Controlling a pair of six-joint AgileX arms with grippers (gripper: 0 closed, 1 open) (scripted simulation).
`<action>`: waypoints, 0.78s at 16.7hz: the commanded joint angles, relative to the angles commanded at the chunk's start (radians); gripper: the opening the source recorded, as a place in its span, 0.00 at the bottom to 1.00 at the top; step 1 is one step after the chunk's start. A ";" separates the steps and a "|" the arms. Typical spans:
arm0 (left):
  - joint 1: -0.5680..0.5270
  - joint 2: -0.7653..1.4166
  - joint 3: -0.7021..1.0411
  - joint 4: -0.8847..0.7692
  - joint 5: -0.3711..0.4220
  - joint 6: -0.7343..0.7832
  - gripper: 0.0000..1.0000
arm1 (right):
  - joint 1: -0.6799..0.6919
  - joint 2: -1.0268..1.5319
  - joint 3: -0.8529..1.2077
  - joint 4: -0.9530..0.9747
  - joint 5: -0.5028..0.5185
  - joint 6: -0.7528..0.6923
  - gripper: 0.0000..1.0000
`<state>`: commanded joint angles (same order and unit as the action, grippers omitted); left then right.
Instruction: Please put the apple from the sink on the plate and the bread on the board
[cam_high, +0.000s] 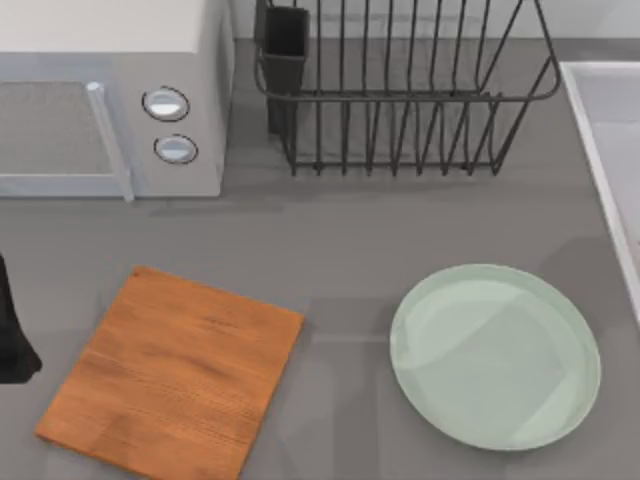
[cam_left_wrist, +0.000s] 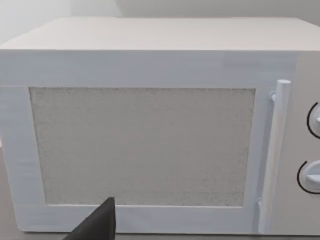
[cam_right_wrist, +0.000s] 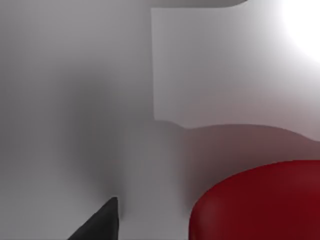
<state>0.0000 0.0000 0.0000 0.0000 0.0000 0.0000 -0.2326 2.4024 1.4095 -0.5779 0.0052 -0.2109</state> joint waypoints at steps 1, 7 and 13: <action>0.000 0.000 0.000 0.000 0.000 0.000 1.00 | 0.000 0.000 0.000 0.000 0.000 0.000 1.00; 0.000 0.000 0.000 0.000 0.000 0.000 1.00 | 0.000 0.000 0.000 0.000 0.000 0.000 0.55; 0.000 0.000 0.000 0.000 0.000 0.000 1.00 | 0.000 0.000 0.000 0.000 0.000 0.000 0.10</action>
<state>0.0000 0.0000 0.0000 0.0000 0.0000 0.0000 -0.2326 2.4024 1.4095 -0.5779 0.0052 -0.2109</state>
